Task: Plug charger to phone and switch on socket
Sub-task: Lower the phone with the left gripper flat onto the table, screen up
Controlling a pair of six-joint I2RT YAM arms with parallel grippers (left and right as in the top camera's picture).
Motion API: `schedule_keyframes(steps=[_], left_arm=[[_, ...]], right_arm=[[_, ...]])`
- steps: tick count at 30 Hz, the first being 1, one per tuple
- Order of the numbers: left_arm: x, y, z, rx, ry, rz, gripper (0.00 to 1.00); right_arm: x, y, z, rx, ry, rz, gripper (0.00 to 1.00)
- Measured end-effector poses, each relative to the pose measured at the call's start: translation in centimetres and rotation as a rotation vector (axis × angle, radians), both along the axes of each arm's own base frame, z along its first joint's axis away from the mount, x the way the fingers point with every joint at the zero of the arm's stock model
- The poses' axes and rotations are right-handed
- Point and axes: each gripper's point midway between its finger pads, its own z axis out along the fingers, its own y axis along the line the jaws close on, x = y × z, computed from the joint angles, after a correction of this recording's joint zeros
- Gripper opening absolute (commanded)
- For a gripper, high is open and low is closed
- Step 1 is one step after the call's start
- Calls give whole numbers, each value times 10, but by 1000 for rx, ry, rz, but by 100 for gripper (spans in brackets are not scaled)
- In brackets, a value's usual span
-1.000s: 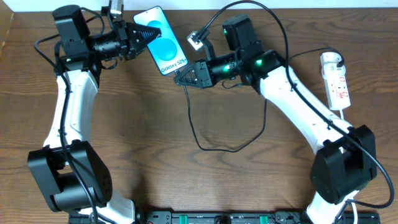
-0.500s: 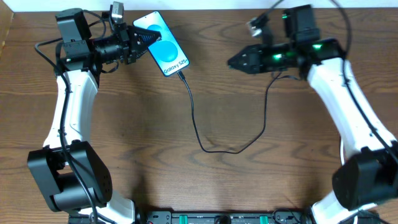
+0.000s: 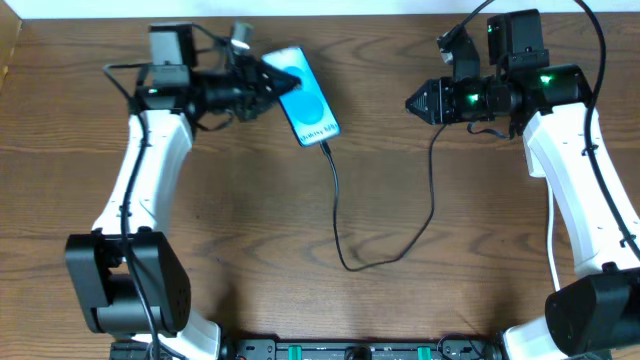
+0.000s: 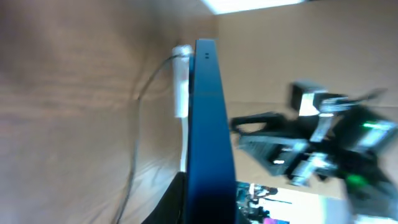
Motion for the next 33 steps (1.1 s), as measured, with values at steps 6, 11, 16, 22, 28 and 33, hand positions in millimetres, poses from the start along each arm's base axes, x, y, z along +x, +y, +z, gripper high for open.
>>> schedule_keyframes(steps=[6, 11, 16, 22, 28, 33], left_arm=[[-30, -18, -49, 225, 96, -44, 7], [-48, -36, -80, 335, 106, -142, 7], [-54, -52, -126, 387, 150, -233, 7], [-50, -58, -170, 410, 189, -272, 7], [-37, -60, -185, 416, 148, -264, 7], [-34, -61, -201, 416, 172, -259, 7]], right_arm=[[-1, -4, -4, -30, 3, -5, 34], [-1, -7, -6, -47, 4, -8, 34], [-3, -9, -8, -58, 15, -11, 34], [-7, -10, -11, -67, 36, -10, 34], [-9, -11, -12, -69, 45, -10, 35], [-10, -11, -12, -69, 47, -10, 35]])
